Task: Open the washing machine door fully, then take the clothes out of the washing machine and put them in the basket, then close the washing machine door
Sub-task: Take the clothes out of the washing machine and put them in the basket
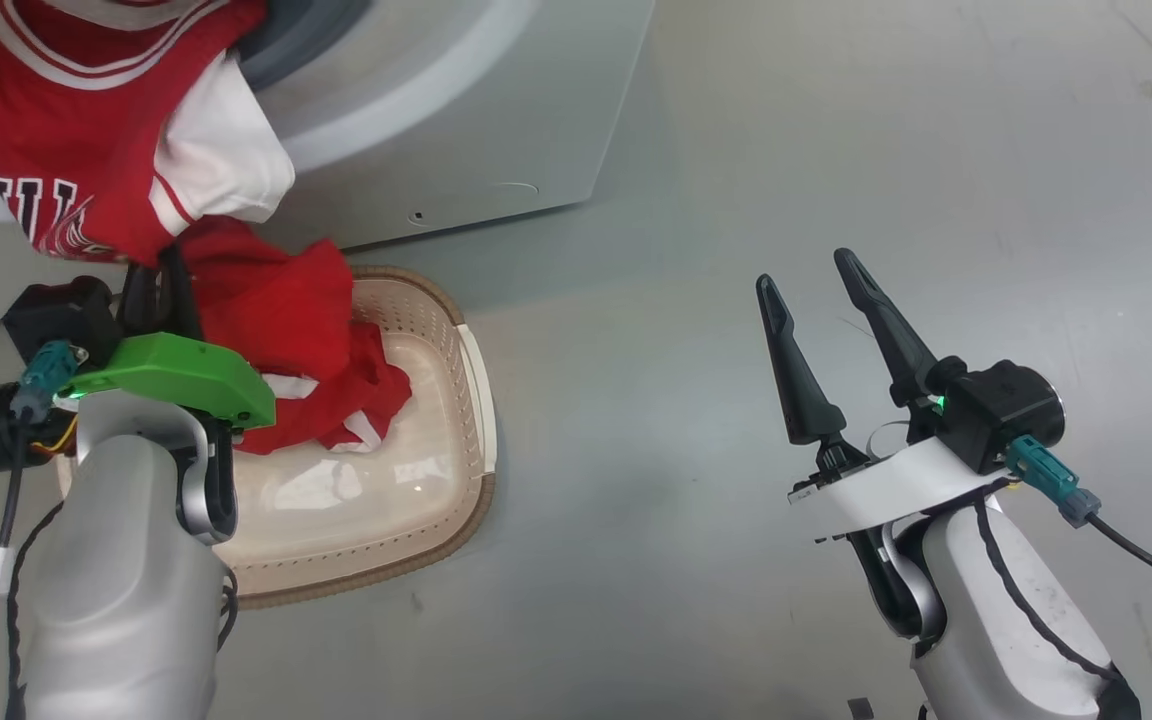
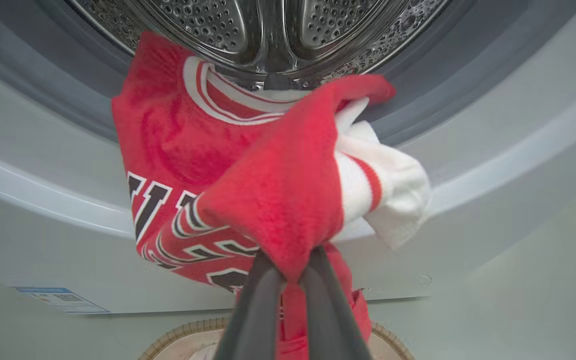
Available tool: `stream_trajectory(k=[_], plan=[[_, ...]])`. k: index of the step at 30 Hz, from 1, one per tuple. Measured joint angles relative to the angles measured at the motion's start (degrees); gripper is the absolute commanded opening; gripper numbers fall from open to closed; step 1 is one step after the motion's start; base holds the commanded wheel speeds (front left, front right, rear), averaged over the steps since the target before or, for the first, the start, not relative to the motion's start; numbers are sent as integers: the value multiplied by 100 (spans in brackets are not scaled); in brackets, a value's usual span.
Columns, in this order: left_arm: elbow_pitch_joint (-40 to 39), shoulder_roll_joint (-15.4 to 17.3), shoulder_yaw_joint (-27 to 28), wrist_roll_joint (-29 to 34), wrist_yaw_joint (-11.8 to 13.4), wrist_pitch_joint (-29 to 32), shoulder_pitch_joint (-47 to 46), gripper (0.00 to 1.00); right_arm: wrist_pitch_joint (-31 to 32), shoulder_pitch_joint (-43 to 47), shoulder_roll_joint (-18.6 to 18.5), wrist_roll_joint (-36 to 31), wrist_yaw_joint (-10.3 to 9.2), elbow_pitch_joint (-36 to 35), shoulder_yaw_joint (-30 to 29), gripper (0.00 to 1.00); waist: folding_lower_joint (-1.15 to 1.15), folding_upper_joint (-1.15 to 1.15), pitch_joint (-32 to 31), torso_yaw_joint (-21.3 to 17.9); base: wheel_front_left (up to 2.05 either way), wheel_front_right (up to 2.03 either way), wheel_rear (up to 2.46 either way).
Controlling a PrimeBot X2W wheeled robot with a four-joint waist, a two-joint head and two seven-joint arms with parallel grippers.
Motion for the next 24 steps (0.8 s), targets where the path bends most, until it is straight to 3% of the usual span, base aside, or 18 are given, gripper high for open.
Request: stream_trajectory(k=[10,24], plan=[[-1555,-23,-65,65,-25,-7,273,0,0,272,-53,-100,45,90,-80,100,0,0,-440,341,0,0,0],[-3137,-25,-437,88,10,-8,969,0,0,570,-52,-198,52,185,-86,100,0,0,-972,599,0,0,0]])
